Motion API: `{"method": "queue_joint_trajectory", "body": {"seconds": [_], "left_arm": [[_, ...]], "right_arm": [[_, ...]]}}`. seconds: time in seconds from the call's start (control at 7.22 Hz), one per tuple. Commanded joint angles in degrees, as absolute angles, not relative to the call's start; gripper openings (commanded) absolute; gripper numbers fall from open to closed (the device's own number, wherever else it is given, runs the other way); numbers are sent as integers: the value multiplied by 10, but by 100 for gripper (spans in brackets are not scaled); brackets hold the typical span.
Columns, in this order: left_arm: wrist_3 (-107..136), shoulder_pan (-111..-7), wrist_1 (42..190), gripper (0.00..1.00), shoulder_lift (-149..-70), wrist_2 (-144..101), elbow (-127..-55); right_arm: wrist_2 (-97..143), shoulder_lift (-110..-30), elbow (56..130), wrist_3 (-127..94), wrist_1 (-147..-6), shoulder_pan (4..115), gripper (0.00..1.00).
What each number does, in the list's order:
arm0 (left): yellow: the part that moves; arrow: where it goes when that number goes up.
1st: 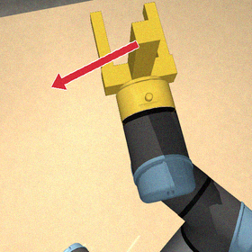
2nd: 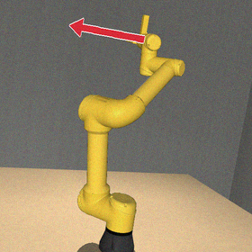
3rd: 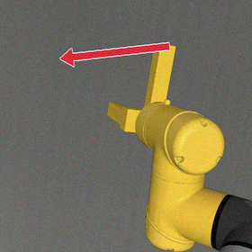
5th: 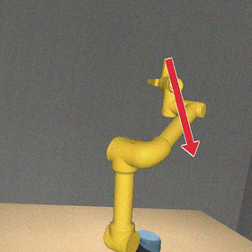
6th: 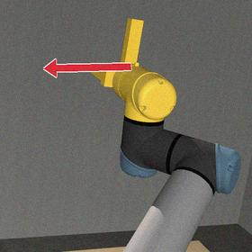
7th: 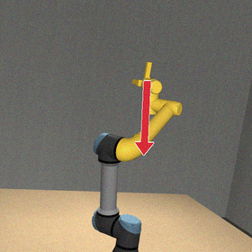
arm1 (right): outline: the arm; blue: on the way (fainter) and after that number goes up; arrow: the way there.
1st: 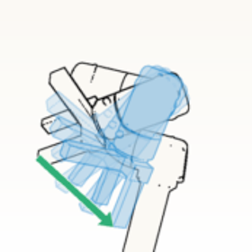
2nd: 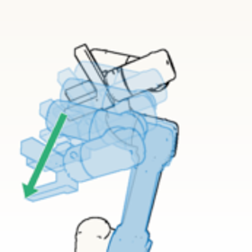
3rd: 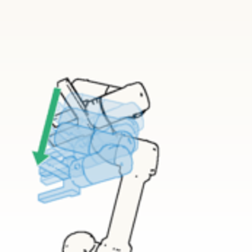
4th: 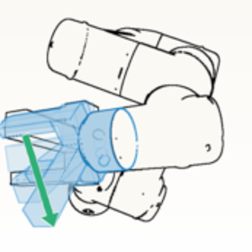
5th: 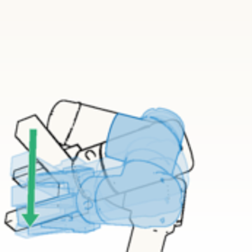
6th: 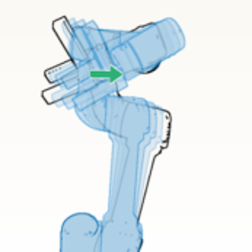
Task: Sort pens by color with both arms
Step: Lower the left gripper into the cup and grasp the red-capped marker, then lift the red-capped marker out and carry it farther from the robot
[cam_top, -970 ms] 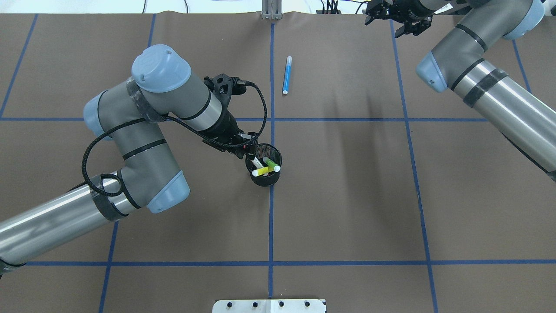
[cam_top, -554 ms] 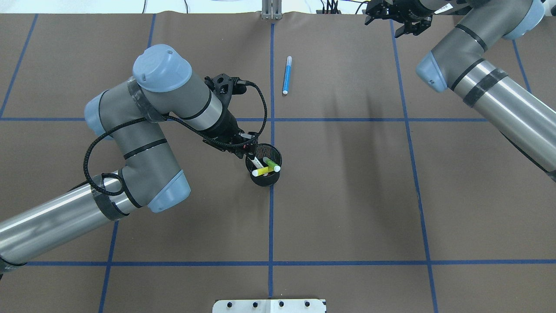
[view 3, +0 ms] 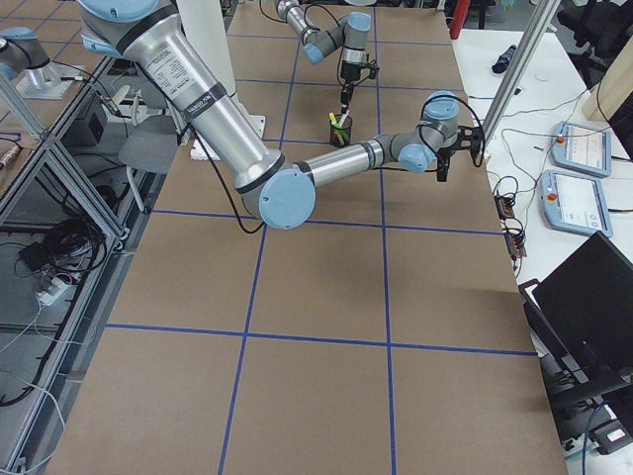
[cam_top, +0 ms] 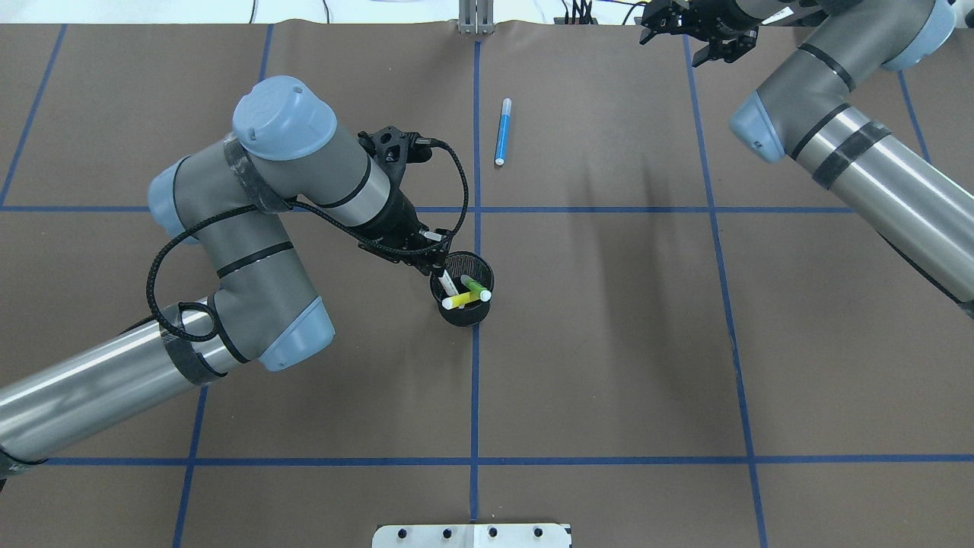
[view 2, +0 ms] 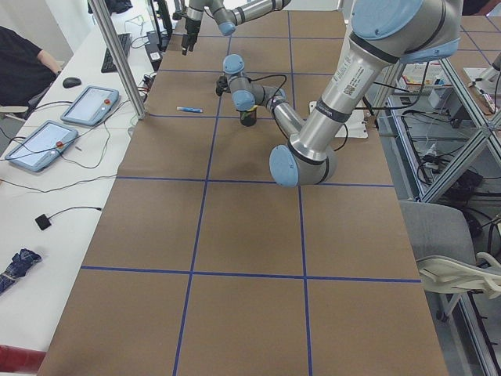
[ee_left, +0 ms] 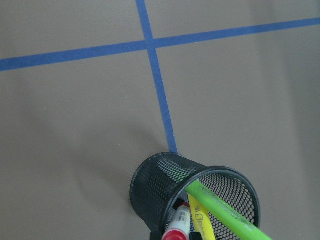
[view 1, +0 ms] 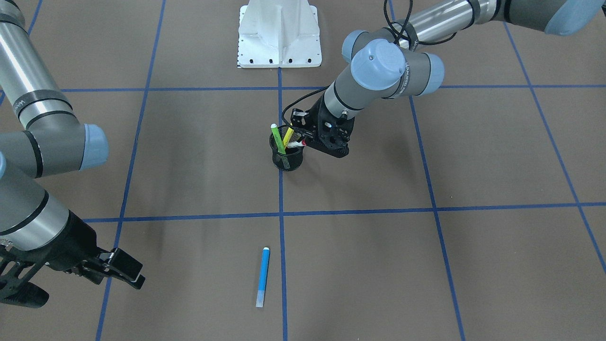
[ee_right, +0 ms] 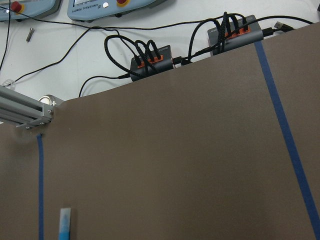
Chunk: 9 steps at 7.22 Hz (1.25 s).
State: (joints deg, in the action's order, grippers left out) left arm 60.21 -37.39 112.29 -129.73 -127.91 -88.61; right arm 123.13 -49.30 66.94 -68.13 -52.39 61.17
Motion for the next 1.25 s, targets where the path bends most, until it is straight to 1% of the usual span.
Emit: {"method": "queue_joint_trajectory", "body": {"seconds": [0.0, 0.28, 0.69, 0.83, 1.11], "left_arm": [[624, -381, 1123, 11, -1308, -1278, -889], [646, -392, 1123, 10, -1310, -1278, -909], [687, -422, 1121, 6, -1308, -1277, -958], [688, -441, 1121, 1, -1308, -1277, -968], [687, -494, 1121, 0, -1309, -1277, -996]], "right_arm": [[1231, -495, 671, -681, -524, 612, 100], [1231, -496, 679, -685, -526, 612, 100], [1230, -497, 686, -689, -527, 612, 100], [1230, -497, 688, -691, -528, 612, 100], [1230, -495, 688, -692, -527, 612, 100]]}}
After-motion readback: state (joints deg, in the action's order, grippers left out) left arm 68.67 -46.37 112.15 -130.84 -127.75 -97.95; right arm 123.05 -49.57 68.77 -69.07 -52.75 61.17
